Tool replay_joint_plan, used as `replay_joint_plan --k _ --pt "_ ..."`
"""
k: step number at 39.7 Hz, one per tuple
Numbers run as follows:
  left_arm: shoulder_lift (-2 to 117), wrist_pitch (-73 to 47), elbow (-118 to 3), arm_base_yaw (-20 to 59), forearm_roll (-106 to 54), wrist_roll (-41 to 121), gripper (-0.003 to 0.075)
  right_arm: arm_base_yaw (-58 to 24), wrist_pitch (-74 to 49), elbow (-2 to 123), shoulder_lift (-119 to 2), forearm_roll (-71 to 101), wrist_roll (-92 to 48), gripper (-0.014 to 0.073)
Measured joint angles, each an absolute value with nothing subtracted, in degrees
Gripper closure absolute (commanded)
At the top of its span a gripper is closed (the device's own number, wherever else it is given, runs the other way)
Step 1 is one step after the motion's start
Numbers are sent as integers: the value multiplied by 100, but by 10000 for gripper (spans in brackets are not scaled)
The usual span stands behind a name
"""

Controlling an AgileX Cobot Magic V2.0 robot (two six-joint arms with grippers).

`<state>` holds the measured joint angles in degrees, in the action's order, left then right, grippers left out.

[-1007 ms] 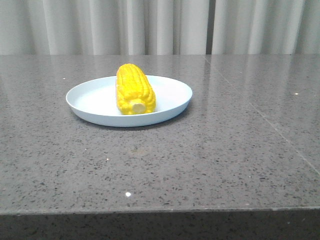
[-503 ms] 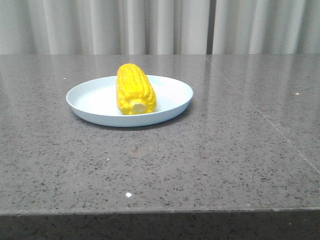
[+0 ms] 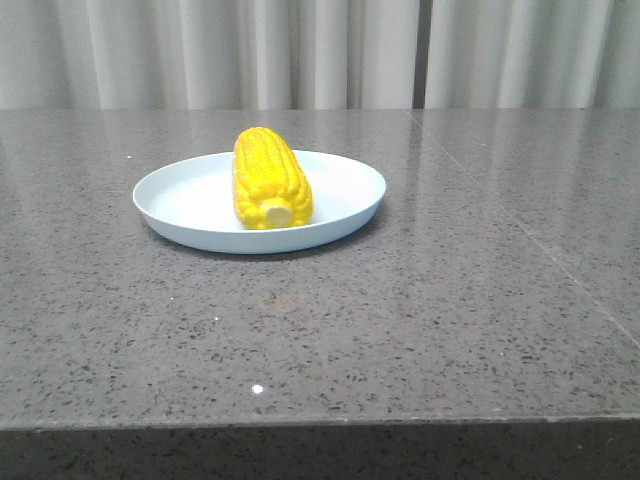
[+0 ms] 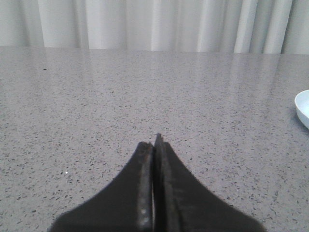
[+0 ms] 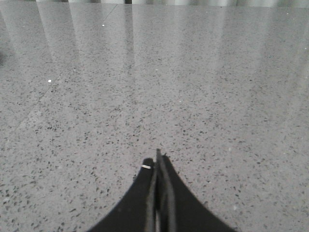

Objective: Place corn on plate with both arms

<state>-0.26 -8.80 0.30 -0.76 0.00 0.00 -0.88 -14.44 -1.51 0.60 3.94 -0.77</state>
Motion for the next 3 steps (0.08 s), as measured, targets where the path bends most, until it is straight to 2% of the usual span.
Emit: replay_joint_plan --k 3 --pt "-26 -880 30 -76 0 0 741 -88 -1444 -151 60 394 -83 663"
